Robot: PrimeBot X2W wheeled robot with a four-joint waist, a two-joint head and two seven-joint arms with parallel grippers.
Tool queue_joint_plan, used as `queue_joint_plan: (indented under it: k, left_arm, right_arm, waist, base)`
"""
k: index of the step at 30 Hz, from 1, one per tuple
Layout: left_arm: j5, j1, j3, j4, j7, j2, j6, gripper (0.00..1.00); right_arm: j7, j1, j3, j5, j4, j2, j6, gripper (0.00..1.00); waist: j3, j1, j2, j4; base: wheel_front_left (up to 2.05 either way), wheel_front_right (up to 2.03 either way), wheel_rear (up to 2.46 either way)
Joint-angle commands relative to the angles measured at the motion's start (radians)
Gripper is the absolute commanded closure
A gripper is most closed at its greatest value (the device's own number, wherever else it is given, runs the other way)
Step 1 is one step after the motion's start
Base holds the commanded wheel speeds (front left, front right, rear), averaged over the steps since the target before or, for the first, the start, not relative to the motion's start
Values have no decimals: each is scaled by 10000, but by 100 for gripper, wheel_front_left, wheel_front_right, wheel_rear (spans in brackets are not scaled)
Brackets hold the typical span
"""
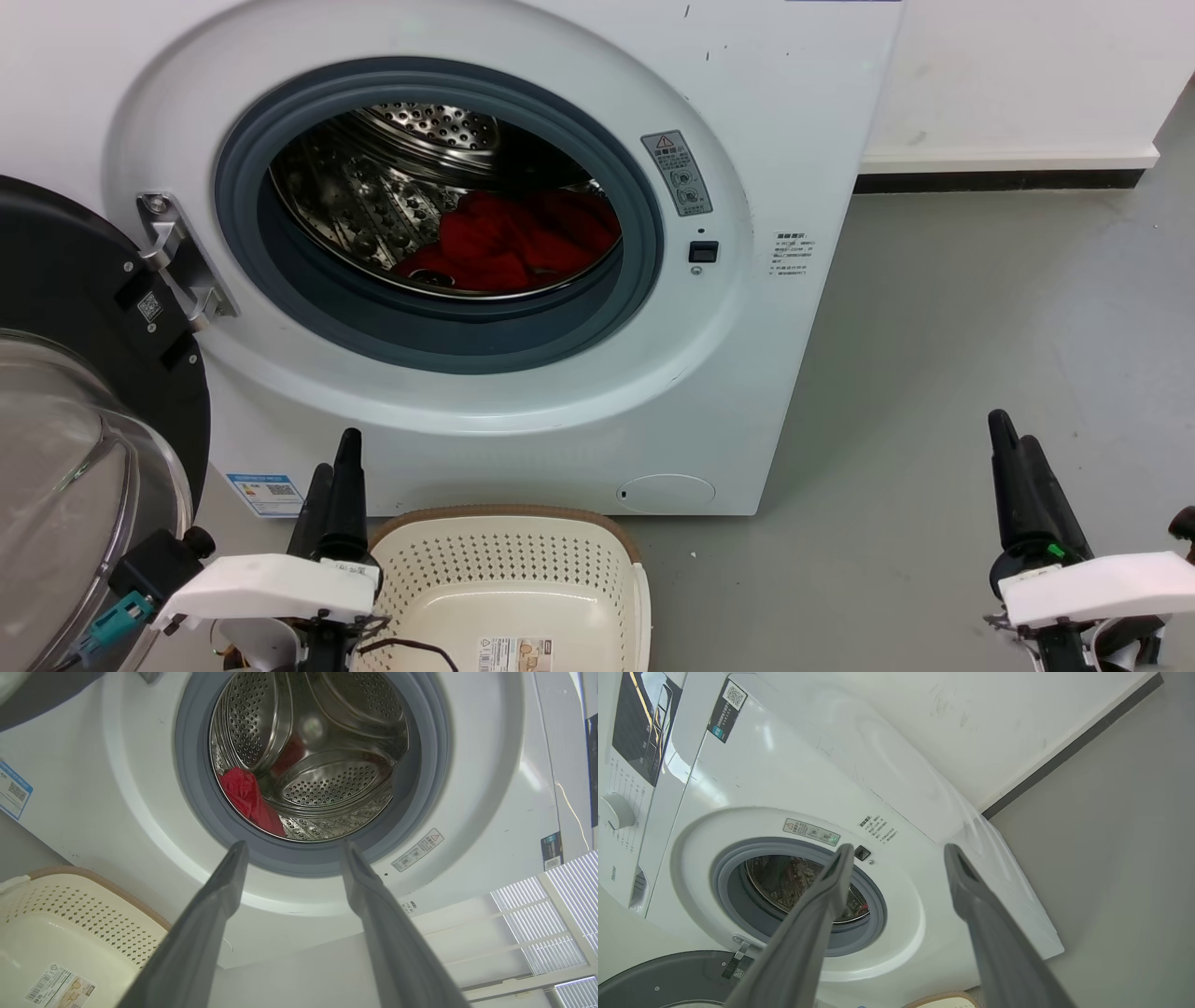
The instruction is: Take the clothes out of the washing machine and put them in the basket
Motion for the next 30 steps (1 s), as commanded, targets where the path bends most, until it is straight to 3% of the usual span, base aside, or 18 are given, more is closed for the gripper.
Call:
queue_joint_plan:
  k: [1, 7, 30]
  left_arm:
    - [430, -28, -60, -267, -130, 36, 37, 0]
    - [1802, 54, -226, -567, -412, 40, -37, 0]
    - [4471, 329, -425, -906, -1071, 49, 192, 0]
  right_arm:
    - [-119, 4, 48, -536, -291, -46, 0, 0]
    - [-394, 158, 120, -1955, -592, -47, 0, 0]
    - [-1058, 550, 260, -5125, -1262, -49, 0, 0]
  waist:
    - [1, 0, -1, 0]
    - [30, 0, -1, 12]
    - [86, 0, -1, -6]
  base:
    - [0, 0, 0]
    - [0, 0, 0]
    - [0, 0, 0]
